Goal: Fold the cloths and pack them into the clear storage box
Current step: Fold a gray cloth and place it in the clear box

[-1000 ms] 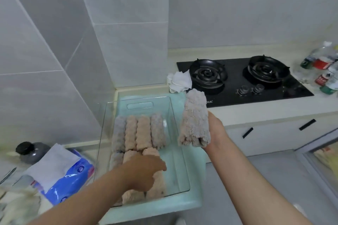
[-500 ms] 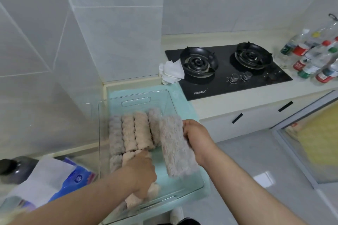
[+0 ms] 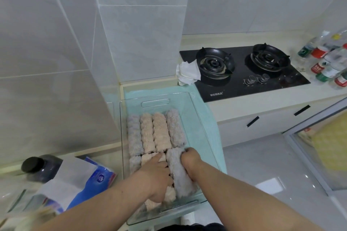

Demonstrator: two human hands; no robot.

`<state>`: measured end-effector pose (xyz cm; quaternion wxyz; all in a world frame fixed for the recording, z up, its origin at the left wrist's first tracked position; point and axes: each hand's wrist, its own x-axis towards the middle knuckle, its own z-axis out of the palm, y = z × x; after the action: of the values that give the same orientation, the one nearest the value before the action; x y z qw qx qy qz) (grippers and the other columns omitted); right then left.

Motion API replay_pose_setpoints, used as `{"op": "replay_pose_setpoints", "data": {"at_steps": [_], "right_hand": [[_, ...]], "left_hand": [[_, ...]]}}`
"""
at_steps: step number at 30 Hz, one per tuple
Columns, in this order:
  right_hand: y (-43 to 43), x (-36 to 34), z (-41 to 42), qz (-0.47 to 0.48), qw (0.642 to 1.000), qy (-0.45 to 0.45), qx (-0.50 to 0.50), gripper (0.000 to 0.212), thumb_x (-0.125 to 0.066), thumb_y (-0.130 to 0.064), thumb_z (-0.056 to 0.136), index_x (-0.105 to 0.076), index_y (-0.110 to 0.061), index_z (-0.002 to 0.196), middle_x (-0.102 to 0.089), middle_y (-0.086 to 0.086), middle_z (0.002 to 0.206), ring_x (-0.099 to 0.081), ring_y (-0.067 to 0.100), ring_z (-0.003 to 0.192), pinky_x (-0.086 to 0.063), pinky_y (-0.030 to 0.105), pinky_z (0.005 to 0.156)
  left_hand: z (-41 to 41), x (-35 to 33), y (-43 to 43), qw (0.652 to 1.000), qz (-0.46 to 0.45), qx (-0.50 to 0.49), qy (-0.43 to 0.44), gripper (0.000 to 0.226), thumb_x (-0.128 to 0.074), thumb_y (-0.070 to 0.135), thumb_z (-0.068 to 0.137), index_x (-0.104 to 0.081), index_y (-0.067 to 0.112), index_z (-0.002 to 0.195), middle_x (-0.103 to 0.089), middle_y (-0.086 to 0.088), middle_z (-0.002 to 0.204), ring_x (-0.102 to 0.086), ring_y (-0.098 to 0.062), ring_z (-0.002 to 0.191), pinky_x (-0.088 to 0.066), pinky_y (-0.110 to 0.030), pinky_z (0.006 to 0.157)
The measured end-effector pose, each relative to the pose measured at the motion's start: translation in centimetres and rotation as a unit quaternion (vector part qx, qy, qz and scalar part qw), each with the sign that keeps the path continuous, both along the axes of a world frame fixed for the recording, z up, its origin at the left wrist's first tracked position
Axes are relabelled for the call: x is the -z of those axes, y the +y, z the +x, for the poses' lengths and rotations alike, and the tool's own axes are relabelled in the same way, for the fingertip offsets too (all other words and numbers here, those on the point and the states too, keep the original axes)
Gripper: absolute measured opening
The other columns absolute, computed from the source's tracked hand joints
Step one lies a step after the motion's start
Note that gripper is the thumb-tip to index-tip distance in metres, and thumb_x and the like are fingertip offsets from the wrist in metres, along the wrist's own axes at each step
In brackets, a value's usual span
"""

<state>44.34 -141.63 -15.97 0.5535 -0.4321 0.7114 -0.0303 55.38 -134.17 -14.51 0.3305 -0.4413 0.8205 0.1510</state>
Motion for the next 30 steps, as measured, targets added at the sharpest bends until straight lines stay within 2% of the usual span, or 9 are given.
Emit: {"op": "replay_pose_setpoints", "data": {"at_steps": [6,10,12,14,19,22,24,27,30], "right_hand": [[0.5,-1.2,0.3,-0.144,0.951,0.142,-0.235,0.021,-0.046,-0.012,0.091,-0.053,-0.009,0.111,-0.059,0.011,0.117,-0.058,0.021,0.096,-0.044,0.027,0.075],[0.5,-3.1,0.2,-0.063,0.932,0.152,-0.323,0.029,-0.038,-0.011,0.099,-0.059,-0.001,0.117,-0.062,0.014,0.119,-0.057,0.024,0.115,-0.046,0.028,0.088],[0.6,-4.0,0.0,-0.005,0.958,0.098,-0.268,0.03,-0.034,-0.016,0.101,-0.061,-0.001,0.103,-0.061,0.012,0.096,-0.06,0.022,0.102,-0.047,0.026,0.069],[1.1,-4.6,-0.4,0.106,0.986,-0.003,-0.13,0.036,-0.034,-0.027,0.102,-0.062,-0.004,0.104,-0.061,0.009,0.089,-0.061,0.02,0.083,-0.05,0.026,0.064],[1.8,-3.3,-0.9,0.231,0.966,-0.113,-0.004,0.055,-0.029,-0.05,0.1,-0.066,-0.008,0.099,-0.07,0.01,0.095,-0.064,0.02,0.075,-0.05,0.026,0.056],[1.6,-3.1,-0.8,0.165,0.982,-0.086,-0.022,0.051,-0.032,-0.041,0.101,-0.06,-0.004,0.123,-0.066,0.018,0.114,-0.065,0.024,0.093,-0.054,0.029,0.077],[1.2,-3.6,-0.6,0.116,0.99,-0.059,-0.055,0.045,-0.027,-0.026,0.104,-0.058,0.001,0.122,-0.063,0.021,0.118,-0.061,0.023,0.094,-0.051,0.029,0.084],[0.5,-3.5,-0.7,0.06,0.99,0.019,-0.123,0.048,-0.024,-0.021,0.1,-0.052,-0.001,0.134,-0.052,0.016,0.138,-0.052,0.025,0.123,-0.039,0.035,0.109],[1.0,-3.6,-0.6,0.044,0.979,0.06,-0.19,0.048,-0.025,-0.017,0.1,-0.043,-0.003,0.143,-0.042,0.016,0.148,-0.042,0.028,0.135,-0.033,0.036,0.114]], "left_hand": [[0.2,-0.3,0.2,1.0,-0.003,-0.019,0.013,0.053,-0.049,0.027,0.085,-0.046,0.026,0.138,-0.046,-0.003,0.138,-0.029,-0.025,0.135,0.01,-0.051,0.117],[0.2,-0.2,0.1,1.0,-0.006,-0.022,0.017,0.051,-0.051,0.026,0.083,-0.05,0.025,0.134,-0.048,-0.003,0.136,-0.032,-0.025,0.132,0.009,-0.05,0.117],[0.1,-0.3,0.1,1.0,-0.006,-0.02,0.016,0.054,-0.051,0.024,0.082,-0.049,0.025,0.135,-0.048,-0.004,0.135,-0.031,-0.025,0.133,0.009,-0.051,0.117],[0.0,-0.4,0.0,1.0,-0.002,-0.018,0.013,0.054,-0.051,0.022,0.081,-0.049,0.025,0.135,-0.048,-0.005,0.134,-0.03,-0.025,0.134,0.009,-0.052,0.117],[-0.1,-0.6,0.0,1.0,-0.007,-0.005,0.01,0.054,-0.052,0.021,0.08,-0.05,0.023,0.134,-0.048,-0.006,0.135,-0.03,-0.026,0.135,0.008,-0.051,0.118],[0.0,-1.0,-0.1,0.996,-0.042,-0.03,0.067,0.046,-0.063,0.022,0.081,-0.056,0.021,0.126,-0.054,-0.004,0.129,-0.038,-0.024,0.129,-0.01,-0.043,0.118],[0.2,-1.9,-0.2,0.99,-0.08,-0.053,0.105,0.045,-0.071,0.029,0.079,-0.058,0.017,0.121,-0.056,-0.005,0.123,-0.043,-0.025,0.12,-0.028,-0.039,0.109],[0.7,-3.0,0.0,0.984,-0.107,-0.113,0.087,0.043,-0.067,0.032,0.085,-0.053,0.013,0.121,-0.051,-0.009,0.122,-0.046,-0.028,0.115,-0.035,-0.038,0.096],[1.1,-3.2,0.7,0.976,-0.096,-0.186,0.054,0.035,-0.06,0.026,0.09,-0.051,0.012,0.121,-0.047,-0.011,0.123,-0.047,-0.029,0.112,-0.04,-0.037,0.084]]}}
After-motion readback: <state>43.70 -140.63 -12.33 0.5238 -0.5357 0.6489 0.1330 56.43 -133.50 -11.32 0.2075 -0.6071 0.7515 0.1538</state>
